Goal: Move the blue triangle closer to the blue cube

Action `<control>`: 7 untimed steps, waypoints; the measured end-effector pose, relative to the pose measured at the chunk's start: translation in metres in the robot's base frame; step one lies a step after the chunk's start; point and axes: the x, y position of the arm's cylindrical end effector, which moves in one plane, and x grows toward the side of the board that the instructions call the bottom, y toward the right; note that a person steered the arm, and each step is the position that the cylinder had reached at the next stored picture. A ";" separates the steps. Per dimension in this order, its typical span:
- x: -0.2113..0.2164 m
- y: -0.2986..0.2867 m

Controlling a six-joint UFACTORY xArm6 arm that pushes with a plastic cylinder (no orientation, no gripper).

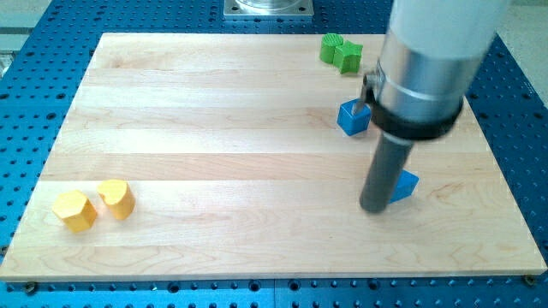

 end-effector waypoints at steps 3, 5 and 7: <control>-0.060 0.014; -0.037 0.052; -0.089 0.049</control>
